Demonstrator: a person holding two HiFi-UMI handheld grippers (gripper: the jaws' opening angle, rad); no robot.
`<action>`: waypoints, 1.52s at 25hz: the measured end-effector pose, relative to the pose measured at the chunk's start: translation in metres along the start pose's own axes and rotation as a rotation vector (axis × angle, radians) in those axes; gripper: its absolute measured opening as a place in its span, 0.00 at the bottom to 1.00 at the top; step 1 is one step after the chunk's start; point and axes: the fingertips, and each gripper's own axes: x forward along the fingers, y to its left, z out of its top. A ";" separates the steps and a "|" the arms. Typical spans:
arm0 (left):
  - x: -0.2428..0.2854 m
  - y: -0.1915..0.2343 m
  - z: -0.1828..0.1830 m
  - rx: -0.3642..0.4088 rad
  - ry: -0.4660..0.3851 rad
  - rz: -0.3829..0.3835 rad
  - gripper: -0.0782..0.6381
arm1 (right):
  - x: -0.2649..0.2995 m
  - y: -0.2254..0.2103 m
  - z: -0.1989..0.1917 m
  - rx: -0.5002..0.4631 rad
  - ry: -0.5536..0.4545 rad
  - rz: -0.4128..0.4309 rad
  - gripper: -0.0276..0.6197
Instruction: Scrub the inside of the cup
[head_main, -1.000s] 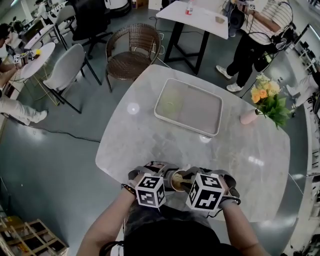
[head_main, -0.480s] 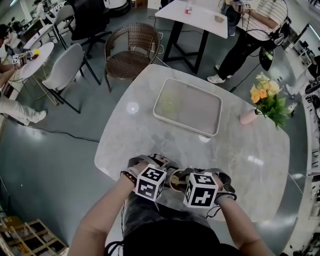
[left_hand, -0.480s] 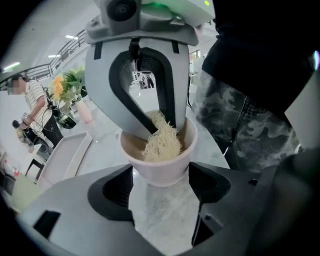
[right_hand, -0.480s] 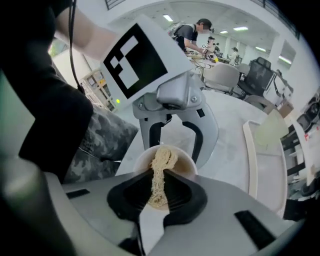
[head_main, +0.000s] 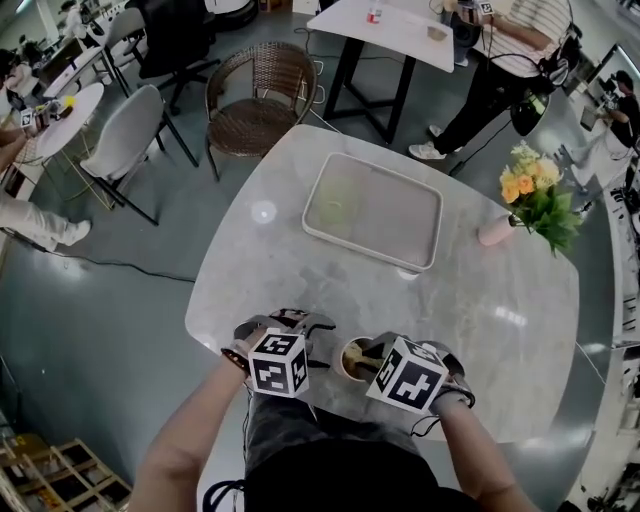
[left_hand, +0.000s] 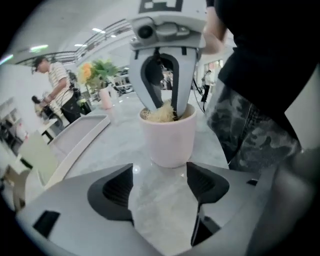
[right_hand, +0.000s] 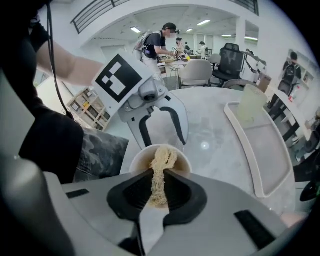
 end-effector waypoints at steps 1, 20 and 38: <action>-0.004 -0.002 0.000 -0.054 -0.026 0.011 0.59 | 0.000 -0.001 0.001 0.008 -0.001 -0.010 0.14; 0.017 -0.005 0.045 -0.133 -0.127 0.300 0.67 | 0.010 -0.009 -0.004 -0.432 0.226 -0.183 0.14; 0.020 -0.006 0.042 0.264 -0.005 -0.059 0.67 | 0.009 0.004 -0.005 -0.473 0.164 -0.059 0.14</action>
